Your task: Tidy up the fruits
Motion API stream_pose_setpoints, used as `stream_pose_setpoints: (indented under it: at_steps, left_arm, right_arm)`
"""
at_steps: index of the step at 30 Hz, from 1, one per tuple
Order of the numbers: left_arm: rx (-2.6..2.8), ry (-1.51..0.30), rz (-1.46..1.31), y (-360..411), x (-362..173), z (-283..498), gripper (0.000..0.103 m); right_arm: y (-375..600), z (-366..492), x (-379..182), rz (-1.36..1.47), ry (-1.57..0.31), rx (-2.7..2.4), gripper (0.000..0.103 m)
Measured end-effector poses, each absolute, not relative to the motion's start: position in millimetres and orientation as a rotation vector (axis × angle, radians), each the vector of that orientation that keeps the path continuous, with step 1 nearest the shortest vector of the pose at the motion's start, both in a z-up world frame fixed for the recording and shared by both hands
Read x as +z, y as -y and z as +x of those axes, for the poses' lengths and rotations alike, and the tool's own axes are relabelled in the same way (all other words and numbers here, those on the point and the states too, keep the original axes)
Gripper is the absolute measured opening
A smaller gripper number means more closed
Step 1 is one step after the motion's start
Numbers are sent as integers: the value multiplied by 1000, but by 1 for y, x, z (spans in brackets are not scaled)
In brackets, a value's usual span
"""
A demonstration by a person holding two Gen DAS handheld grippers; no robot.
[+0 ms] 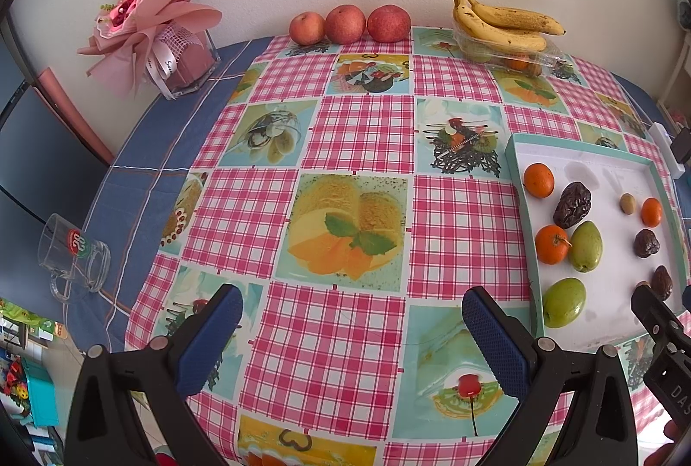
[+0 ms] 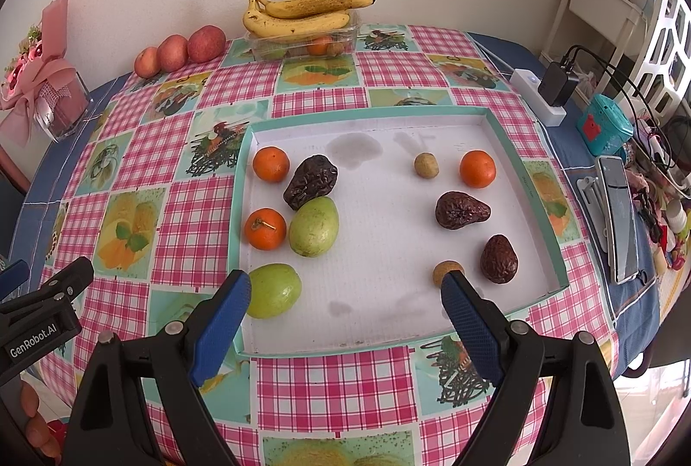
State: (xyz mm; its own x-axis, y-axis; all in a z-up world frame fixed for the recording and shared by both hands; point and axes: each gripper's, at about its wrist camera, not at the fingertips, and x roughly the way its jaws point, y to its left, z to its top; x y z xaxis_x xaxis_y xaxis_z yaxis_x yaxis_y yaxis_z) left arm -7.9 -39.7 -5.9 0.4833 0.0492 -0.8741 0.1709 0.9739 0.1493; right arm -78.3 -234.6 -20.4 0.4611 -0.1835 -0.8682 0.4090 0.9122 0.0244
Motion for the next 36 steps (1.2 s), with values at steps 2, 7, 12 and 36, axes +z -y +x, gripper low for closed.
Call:
stream_pose_setpoints:
  at_steps: [2, 7, 12, 36]
  left_arm:
    - [-75, -1066, 228, 40, -6, -8, 103]
    - [-76, -1067, 228, 40, -6, -8, 103]
    - [-76, -1067, 228, 40, -6, -8, 103]
    - [-52, -1059, 213, 38, -3, -8, 103]
  right_arm:
    - [234, -78, -21, 241, -1032, -367, 90]
    - [234, -78, -21, 240, -1032, -366, 90]
    - [234, -78, -21, 239, -1033, -366, 90]
    - [233, -78, -22, 238, -1034, -366, 90]
